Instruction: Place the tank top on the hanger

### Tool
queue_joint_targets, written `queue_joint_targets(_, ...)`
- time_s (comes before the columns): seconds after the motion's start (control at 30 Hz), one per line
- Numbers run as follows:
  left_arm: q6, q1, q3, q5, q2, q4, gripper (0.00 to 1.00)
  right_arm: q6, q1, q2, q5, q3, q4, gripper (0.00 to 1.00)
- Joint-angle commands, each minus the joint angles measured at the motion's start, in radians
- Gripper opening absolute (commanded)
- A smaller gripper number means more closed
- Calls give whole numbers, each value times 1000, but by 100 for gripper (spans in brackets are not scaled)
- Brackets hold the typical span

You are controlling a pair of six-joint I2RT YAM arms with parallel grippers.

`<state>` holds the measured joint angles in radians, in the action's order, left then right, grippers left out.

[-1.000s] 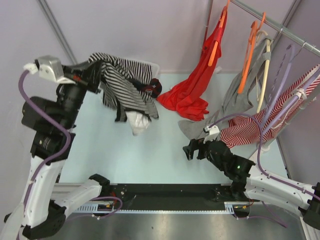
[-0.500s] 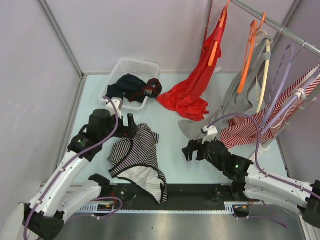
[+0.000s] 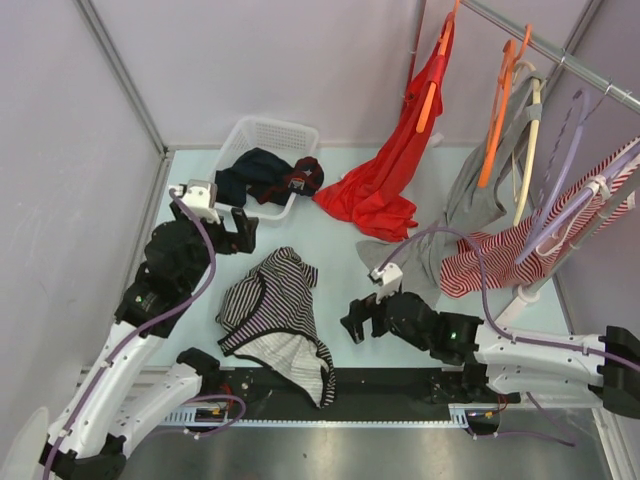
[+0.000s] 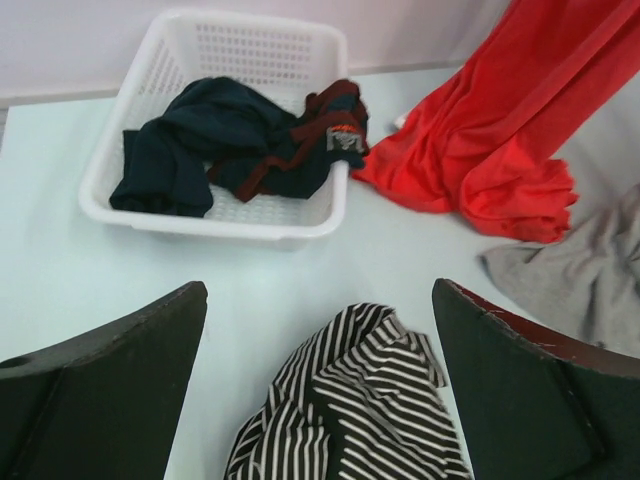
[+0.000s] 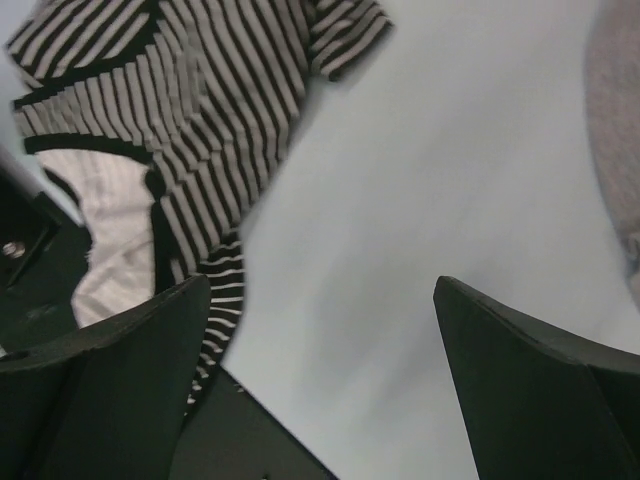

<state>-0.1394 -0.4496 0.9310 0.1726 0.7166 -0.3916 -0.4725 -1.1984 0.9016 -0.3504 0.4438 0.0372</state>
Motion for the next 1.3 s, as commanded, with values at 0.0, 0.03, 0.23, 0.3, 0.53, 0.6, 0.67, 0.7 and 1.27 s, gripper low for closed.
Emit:
queue_joint_targets(0.0,55,2,-93,73,-37,126,99,60,-108,58,-82,154,-43,100)
queue_joint_targets(0.03,61,3,-101,80,-31,113,99,69,-157,72,-110,185,4,100)
queue_joint_targets(0.23,61,5,-142,58,-2,85,99,211,-253,210,-179,447,82,100)
queue_joint_targets(0.3,58,6,-147,28,0,94,100,257,-251,252,-234,522,124,100)
queue_joint_targets(0.53,55,5,-147,1,15,88,99,449,-67,336,-332,929,326,100)
queue_joint_targets(0.6,54,6,-150,-7,15,86,100,469,12,350,-354,1056,386,100)
queue_joint_targets(0.67,54,5,-150,-13,20,86,99,500,72,379,-360,1145,435,100)
queue_joint_targets(0.7,52,5,-152,-19,24,86,99,505,100,391,-372,1227,490,100)
queue_joint_targets(1.27,43,5,-138,-131,112,73,99,423,728,415,-156,1587,820,100)
